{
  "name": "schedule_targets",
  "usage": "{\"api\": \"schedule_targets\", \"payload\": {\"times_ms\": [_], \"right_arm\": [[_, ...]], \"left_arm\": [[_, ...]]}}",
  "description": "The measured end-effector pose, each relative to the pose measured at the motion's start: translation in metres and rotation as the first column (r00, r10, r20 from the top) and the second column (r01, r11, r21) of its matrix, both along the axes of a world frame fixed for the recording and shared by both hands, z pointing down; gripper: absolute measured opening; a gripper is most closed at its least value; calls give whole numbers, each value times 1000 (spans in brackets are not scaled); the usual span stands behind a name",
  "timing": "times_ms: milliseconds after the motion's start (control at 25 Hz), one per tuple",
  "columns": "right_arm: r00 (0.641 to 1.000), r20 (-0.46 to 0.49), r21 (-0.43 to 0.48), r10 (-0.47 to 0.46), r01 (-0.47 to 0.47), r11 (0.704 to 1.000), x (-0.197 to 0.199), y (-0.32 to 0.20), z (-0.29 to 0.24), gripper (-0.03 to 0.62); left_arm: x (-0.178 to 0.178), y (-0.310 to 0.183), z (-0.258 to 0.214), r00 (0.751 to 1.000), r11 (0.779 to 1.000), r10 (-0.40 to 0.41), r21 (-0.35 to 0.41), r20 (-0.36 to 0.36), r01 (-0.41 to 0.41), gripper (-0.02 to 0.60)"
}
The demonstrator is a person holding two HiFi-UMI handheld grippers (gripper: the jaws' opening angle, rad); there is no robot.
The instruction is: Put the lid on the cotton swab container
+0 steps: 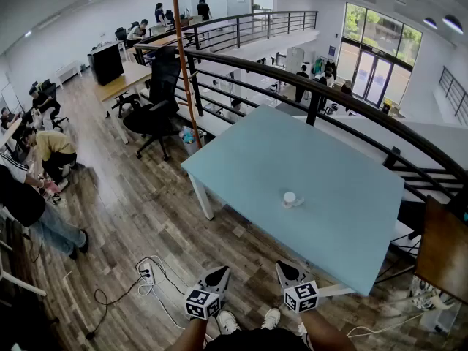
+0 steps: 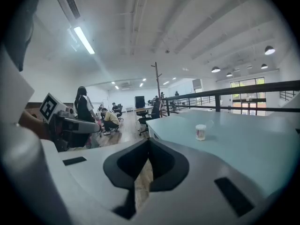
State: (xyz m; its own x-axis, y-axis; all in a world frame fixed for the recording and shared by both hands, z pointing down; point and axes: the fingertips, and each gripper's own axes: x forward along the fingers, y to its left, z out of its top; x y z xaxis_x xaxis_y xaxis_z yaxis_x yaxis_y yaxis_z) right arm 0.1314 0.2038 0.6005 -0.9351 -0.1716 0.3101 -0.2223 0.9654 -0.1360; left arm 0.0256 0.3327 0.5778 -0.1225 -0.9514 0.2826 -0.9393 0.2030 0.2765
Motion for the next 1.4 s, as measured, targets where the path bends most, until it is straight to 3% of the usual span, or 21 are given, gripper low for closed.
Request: {"api": "schedule_targets", "payload": {"times_ms": [440,960,1240,1400], "right_arm": [[1000,0,27,-24,24,999,-31,26,-1,18],[994,84,16,75,-77,997,-77,38,-23,18],[988,125,27,96,-100,995,-97,-2,-38,18],[986,136,29,100,-105,994,-114,-47,-42,18]], "left_arm": [[-29,26,12,1000,1000,-18,-16,11,18,11],[-76,38,3,998,999,42,33,56,-44,11],[-97,-10,-10,990,993,87,66,115,-95,11],[-105,-57,-13,988,992,107,48,109,-113,11]]}}
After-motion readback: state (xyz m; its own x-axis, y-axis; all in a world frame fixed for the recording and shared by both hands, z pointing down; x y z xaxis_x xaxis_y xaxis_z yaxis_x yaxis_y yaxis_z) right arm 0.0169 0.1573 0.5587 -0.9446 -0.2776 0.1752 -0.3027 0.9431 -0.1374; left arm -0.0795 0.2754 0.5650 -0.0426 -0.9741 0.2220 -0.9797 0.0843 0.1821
